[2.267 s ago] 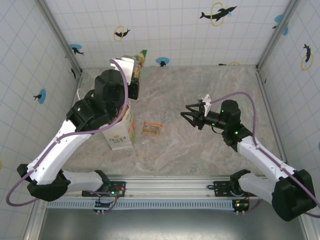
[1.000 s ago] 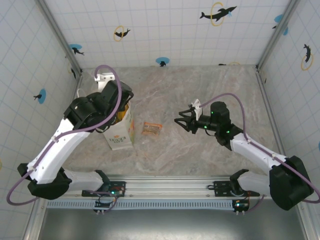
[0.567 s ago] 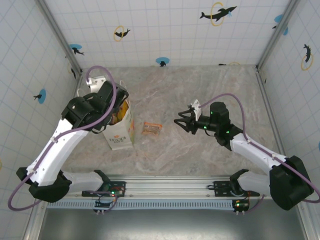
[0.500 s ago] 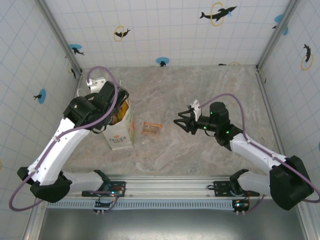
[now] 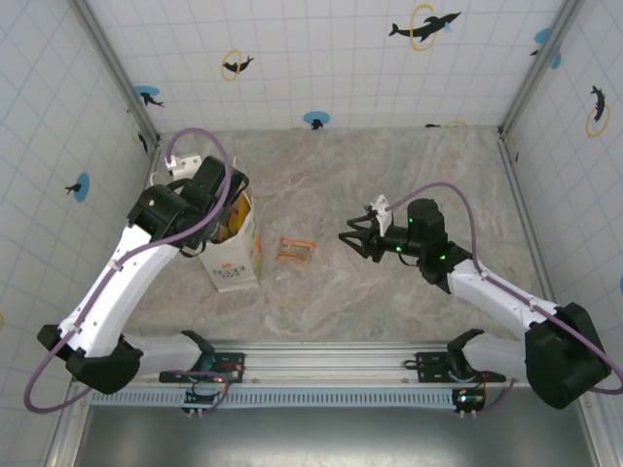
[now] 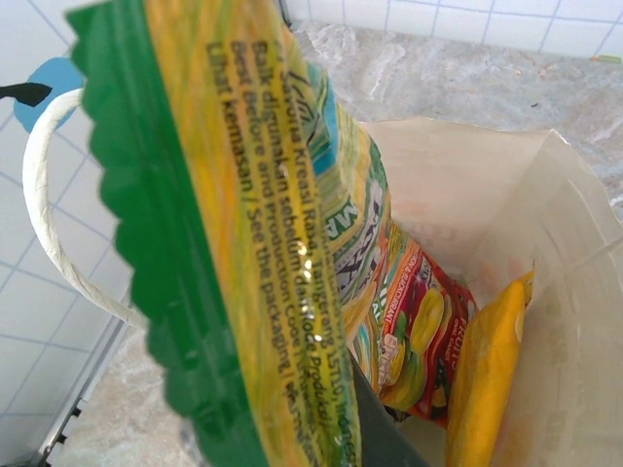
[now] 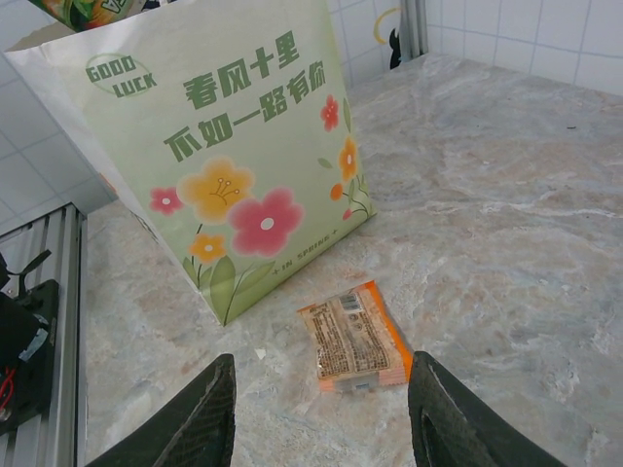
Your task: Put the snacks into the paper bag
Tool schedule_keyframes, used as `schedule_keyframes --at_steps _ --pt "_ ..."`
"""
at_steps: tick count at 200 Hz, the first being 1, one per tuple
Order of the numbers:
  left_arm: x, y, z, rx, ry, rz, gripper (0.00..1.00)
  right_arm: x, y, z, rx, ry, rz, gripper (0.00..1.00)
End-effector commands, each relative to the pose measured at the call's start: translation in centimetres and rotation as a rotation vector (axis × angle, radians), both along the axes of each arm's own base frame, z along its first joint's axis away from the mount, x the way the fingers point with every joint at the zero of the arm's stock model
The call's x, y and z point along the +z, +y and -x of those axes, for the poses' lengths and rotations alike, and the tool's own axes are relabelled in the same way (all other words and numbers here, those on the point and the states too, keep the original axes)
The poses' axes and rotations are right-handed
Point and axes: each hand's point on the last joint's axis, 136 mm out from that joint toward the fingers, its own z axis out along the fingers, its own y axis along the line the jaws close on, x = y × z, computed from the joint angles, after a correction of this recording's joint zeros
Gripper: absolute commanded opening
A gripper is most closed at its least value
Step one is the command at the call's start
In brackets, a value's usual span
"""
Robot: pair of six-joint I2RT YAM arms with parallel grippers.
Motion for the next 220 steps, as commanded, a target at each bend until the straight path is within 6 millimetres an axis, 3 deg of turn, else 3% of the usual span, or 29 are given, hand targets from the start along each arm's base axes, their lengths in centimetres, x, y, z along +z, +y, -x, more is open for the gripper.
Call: schedule_keyframes --at_steps 1,46,95,156,196,220 --pt "0.0 0.5 -0.2 0.032 -0.005 -0.005 0.10 0.7 0.0 0.1 -0.002 -0.039 -0.008 0.49" --pt "-0.1 -0.7 -1.1 -0.005 0.029 0.004 0.42 0.2 -0.5 0.0 -0.023 -0.055 0.015 0.48" --pt "2.4 -1.8 -2.0 -0.069 -0.027 0.040 0.44 0.6 -0.6 0.0 -0.027 -0.066 0.006 0.49" --pt "6.2 -10.7 -3.5 -0.515 -0.256 0.360 0.46 -0.8 0.6 -0.4 -0.042 0.070 0.068 0.49" --pt "4.4 -13.8 -3.9 -0.641 -0.220 0.413 0.48 -3.0 1.7 -1.4 -0.145 0.319 0.089 0.49" --pt "3.1 -15.2 -4.2 -0.682 -0.188 0.436 0.48 -5.0 2.5 -0.8 -0.138 0.423 0.201 0.51"
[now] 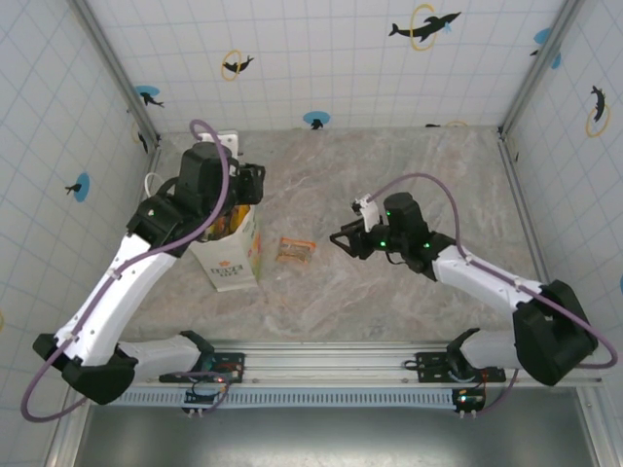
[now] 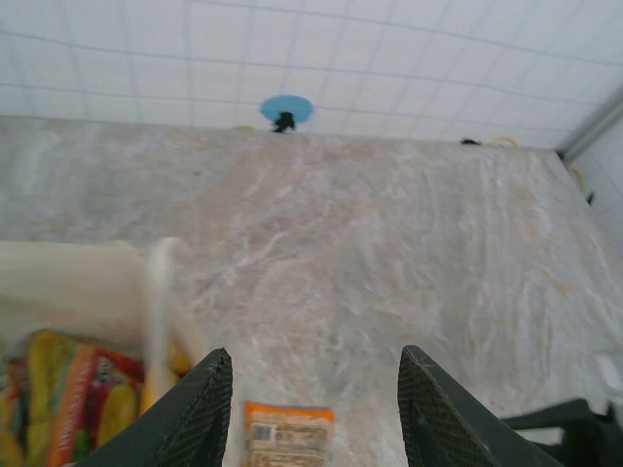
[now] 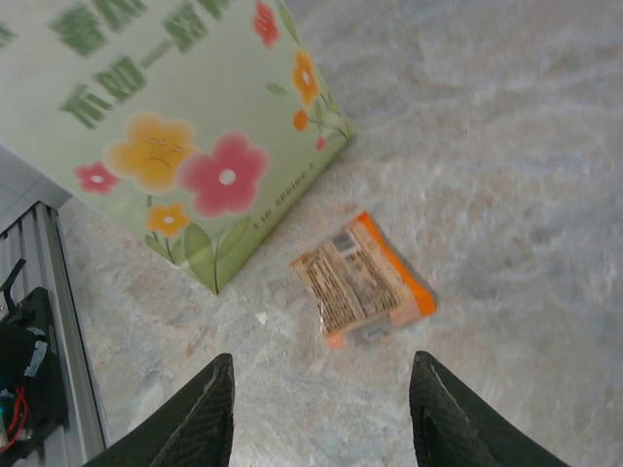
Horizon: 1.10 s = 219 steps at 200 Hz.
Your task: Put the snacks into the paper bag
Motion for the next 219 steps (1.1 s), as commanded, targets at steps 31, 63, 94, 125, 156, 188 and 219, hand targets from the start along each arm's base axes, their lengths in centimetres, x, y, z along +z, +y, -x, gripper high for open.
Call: schedule_keyframes --at_steps 31,63,94,125,156,188,219 --pt "-1.4 -3.5 -0.6 -0.147 0.009 0.055 0.48 -3.3 1.0 0.6 0.057 -0.087 0.288 0.52" --pt "-2.0 -3.7 -0.5 -0.159 0.015 0.058 0.48 -6.3 0.7 1.1 0.204 -0.283 0.435 0.53" --pt "-2.1 -3.7 -0.4 -0.159 0.019 0.065 0.48 -8.4 0.6 -0.6 0.265 -0.383 0.556 0.53" --pt "-2.4 -3.7 -0.2 -0.157 0.023 0.080 0.48 -9.7 1.8 -0.6 0.409 -0.535 0.565 0.55" --pt "-2.7 -3.7 -0.1 -0.157 0.029 0.080 0.47 -10.0 3.7 -0.6 0.488 -0.663 0.509 0.57" --pt "-3.0 -3.7 0.1 -0.160 0.037 0.080 0.47 -11.5 4.9 -0.7 0.540 -0.737 0.551 0.60" --pt "-3.2 -3.4 0.1 -0.152 0.034 0.076 0.48 -12.2 5.8 -1.1 0.538 -0.766 0.546 0.60"
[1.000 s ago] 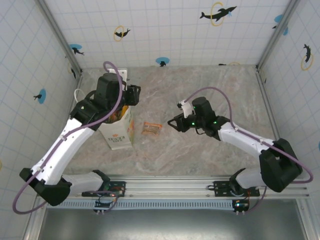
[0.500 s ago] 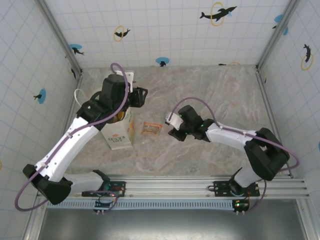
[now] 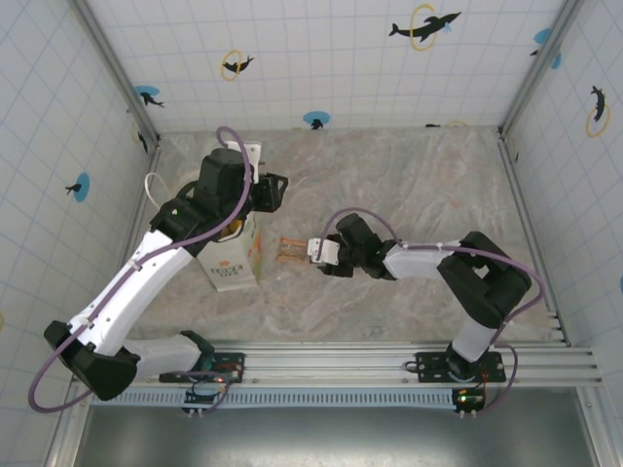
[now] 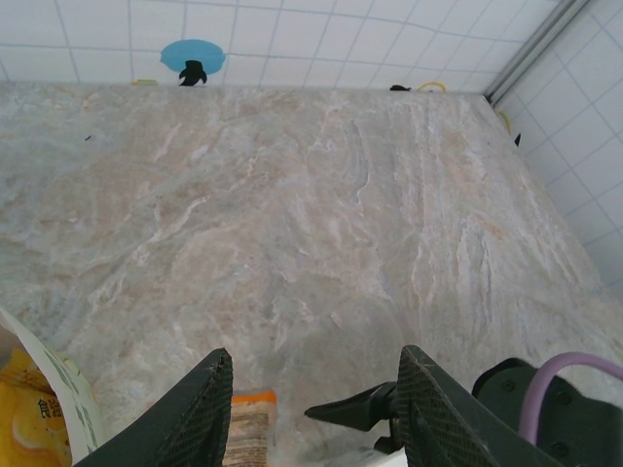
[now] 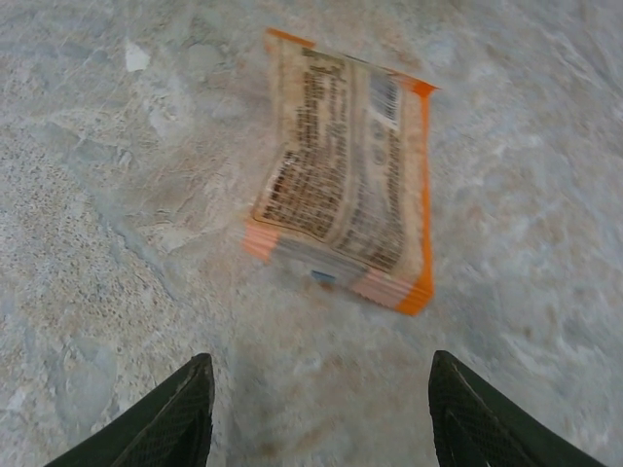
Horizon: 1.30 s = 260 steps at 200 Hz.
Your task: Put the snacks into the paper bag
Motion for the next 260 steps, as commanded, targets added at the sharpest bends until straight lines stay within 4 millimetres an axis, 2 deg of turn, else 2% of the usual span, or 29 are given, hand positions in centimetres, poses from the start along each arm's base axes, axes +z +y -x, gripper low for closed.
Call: schedule_keyframes --at_steps 1,73,149,200,240,260 --pt "0.5 0.3 0.3 -0.001 -0.018 0.021 0.48 0.5 1.5 -0.8 0.040 -0.089 -0.037 0.60" --pt "0.5 0.4 0.3 0.001 -0.024 0.016 0.48 -1.0 3.6 -0.9 0.063 -0.060 -0.079 0.60" --pt "0.8 0.4 0.3 0.000 -0.028 0.017 0.48 -1.7 5.4 -1.0 0.083 -0.057 -0.123 0.59" --pt "0.5 0.3 0.2 0.000 -0.017 0.004 0.48 -1.4 5.8 -1.0 0.089 -0.063 -0.152 0.34" --pt "0.6 0.3 0.1 -0.005 -0.021 0.001 0.48 0.4 5.2 -0.8 0.088 -0.099 -0.177 0.13" --pt "0.4 -0.1 0.2 -0.033 -0.022 -0.009 0.48 1.5 4.8 -0.3 0.090 -0.094 -0.202 0.07"
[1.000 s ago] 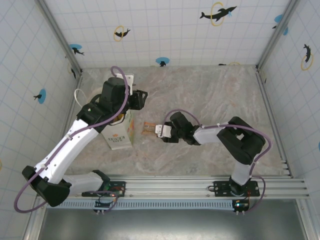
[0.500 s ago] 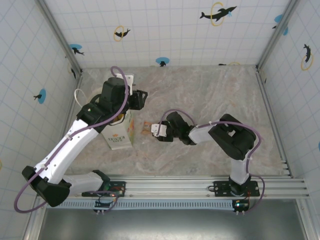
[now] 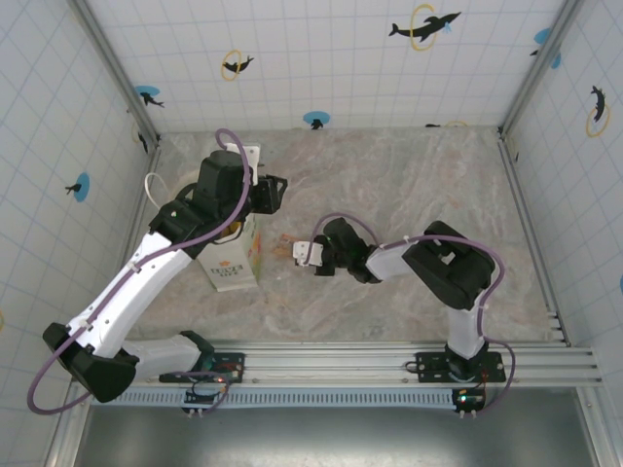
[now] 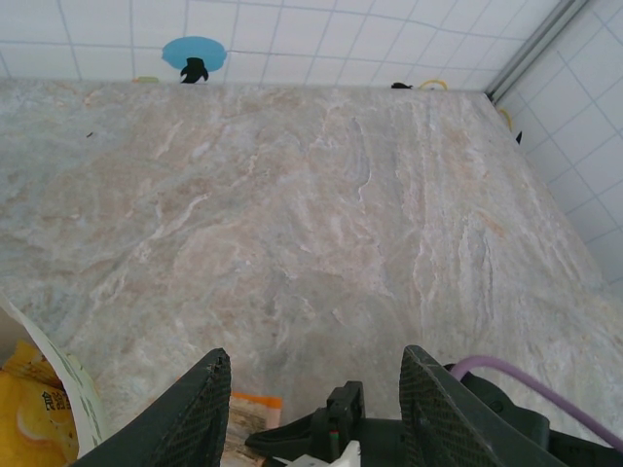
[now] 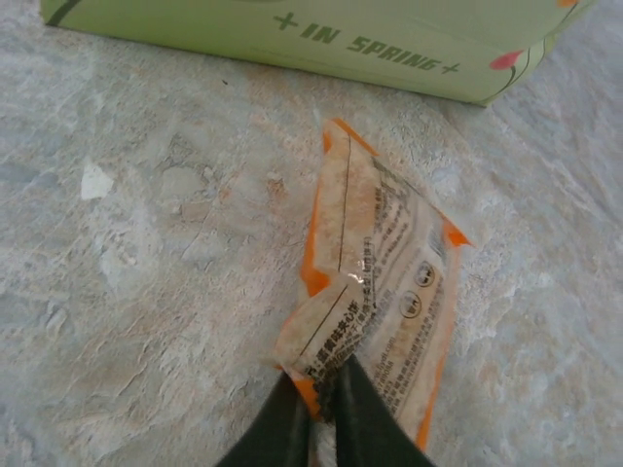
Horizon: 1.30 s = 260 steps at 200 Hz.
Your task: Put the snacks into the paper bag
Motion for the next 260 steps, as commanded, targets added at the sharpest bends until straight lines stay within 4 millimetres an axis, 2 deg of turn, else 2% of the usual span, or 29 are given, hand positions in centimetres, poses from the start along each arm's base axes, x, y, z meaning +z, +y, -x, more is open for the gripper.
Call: schedule_keyframes --at_steps 1,21,58,95,125,164,212,260 --pt "0.6 -0.3 0.0 -0.034 -0.023 -0.007 0.48 2.5 -0.3 0.6 0.011 -0.014 -0.057 0.06" --pt "0.2 -0.7 0.0 -0.065 -0.015 -0.026 0.48 4.1 -0.9 1.2 0.012 0.019 -0.104 0.00" --pt "-0.5 -1.4 0.0 -0.152 -0.060 -0.086 0.50 6.5 -3.1 2.2 0.003 0.076 -0.152 0.00" --pt "-0.6 -3.4 0.9 -0.333 -0.132 -0.112 0.51 8.8 -5.9 3.3 -0.006 0.184 -0.207 0.00" --pt "-1.4 -5.4 2.9 -0.543 -0.170 -0.119 0.55 11.7 -8.3 4.3 -0.020 0.297 -0.325 0.00" --pt "-2.4 -8.1 8.3 -0.923 -0.241 -0.060 0.59 15.9 -11.5 5.6 -0.014 0.367 -0.492 0.00" --pt "-4.3 -8.8 9.5 -1.052 -0.337 -0.130 0.60 19.8 -14.4 6.7 0.039 0.458 -0.599 0.00" --pt "-5.1 -9.4 10.1 -1.134 -0.438 -0.163 0.64 21.8 -14.7 8.6 0.175 0.516 -0.612 0.00"
